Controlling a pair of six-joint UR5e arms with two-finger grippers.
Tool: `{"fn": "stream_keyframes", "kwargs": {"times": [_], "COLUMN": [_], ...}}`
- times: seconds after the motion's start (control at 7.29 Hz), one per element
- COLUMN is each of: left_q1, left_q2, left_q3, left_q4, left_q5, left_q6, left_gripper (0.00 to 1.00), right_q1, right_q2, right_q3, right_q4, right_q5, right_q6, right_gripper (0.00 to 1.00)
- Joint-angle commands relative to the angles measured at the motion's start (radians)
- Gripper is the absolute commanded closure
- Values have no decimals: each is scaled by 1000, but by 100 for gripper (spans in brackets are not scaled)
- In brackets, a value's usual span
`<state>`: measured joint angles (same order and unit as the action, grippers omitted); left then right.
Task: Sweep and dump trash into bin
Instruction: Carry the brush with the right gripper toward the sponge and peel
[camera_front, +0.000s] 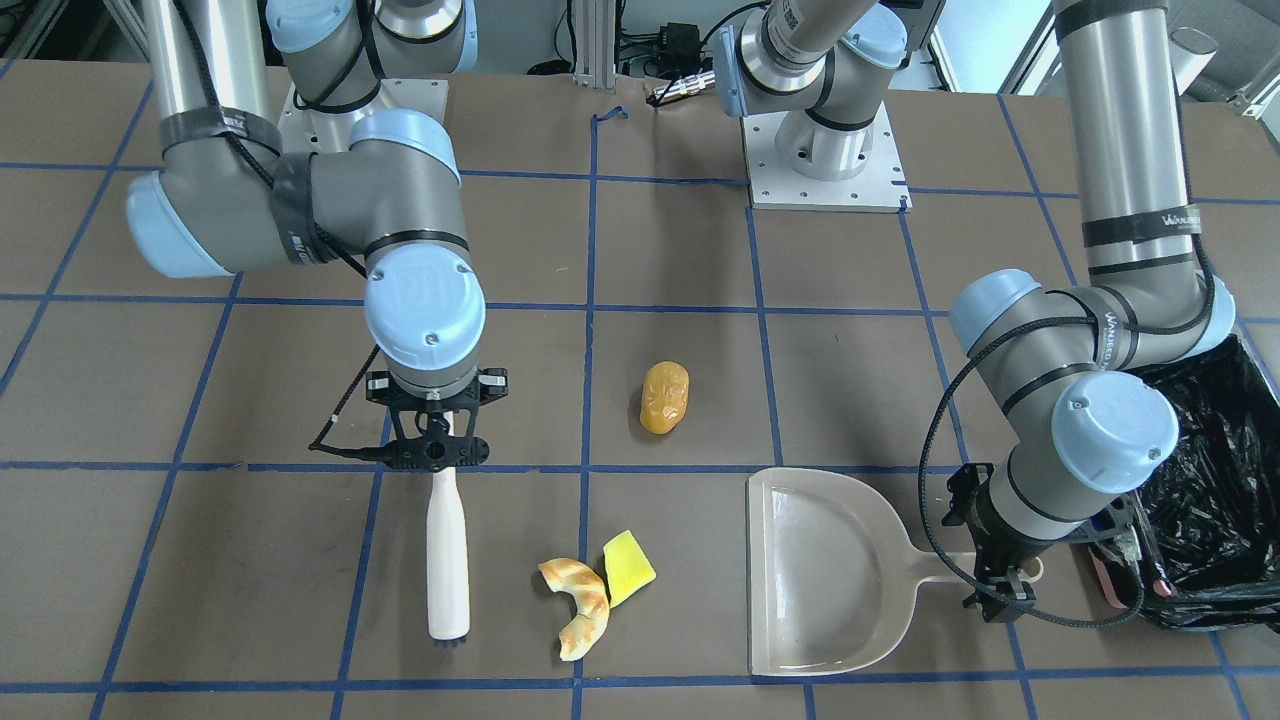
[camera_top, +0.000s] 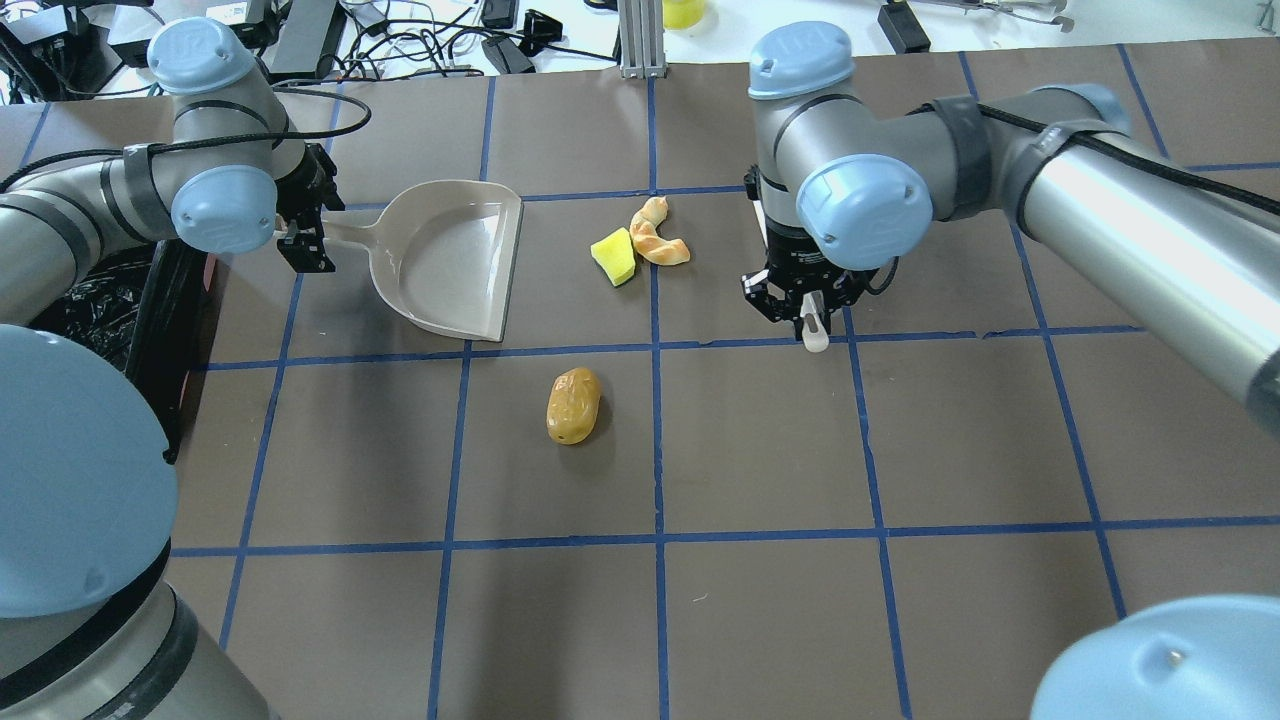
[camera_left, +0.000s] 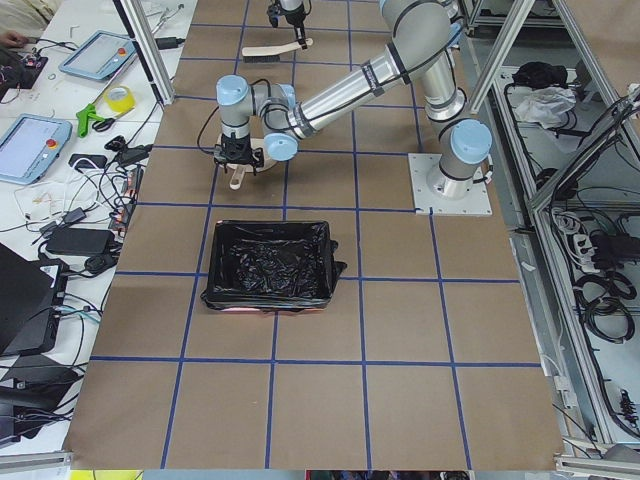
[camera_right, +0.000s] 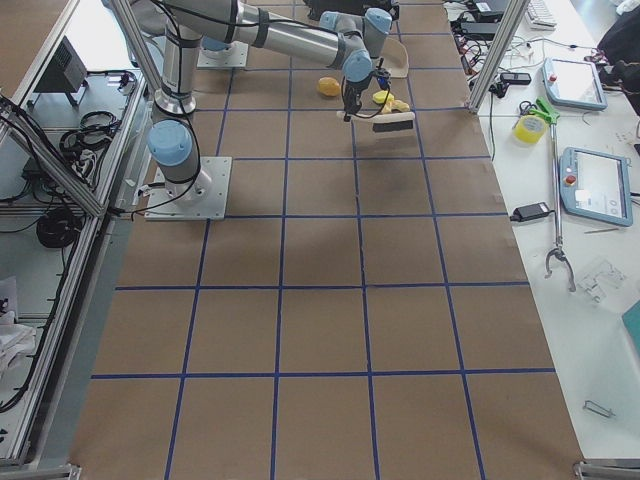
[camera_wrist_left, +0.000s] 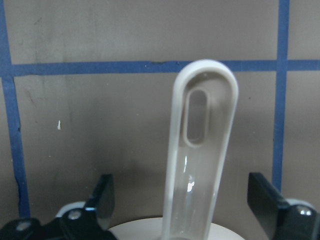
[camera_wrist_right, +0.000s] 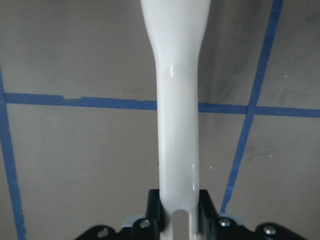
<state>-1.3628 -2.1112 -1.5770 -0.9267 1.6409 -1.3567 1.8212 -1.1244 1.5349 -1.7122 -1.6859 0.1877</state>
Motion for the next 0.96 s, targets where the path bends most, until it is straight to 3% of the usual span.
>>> {"fn": "stream_keyframes", "kwargs": {"times": [0.0,0.55,0.82], "left_q1": [-1,-15,-50], "left_q2": [10,23,17], "left_q3": [-1,0,8], "left_q4": [0,12,14], "left_q5": [-9,3,71], "left_q6": [2,43,48], "left_gripper": [100,100,100], "right_q1": [47,136,176], "right_q2": [46,126,165], "right_q3": [-48,-117,-176], "right_q4": [19,16,19], "right_q5": [38,63,66], "right_q6": [93,174,214], "right_gripper": [100,100,100]}}
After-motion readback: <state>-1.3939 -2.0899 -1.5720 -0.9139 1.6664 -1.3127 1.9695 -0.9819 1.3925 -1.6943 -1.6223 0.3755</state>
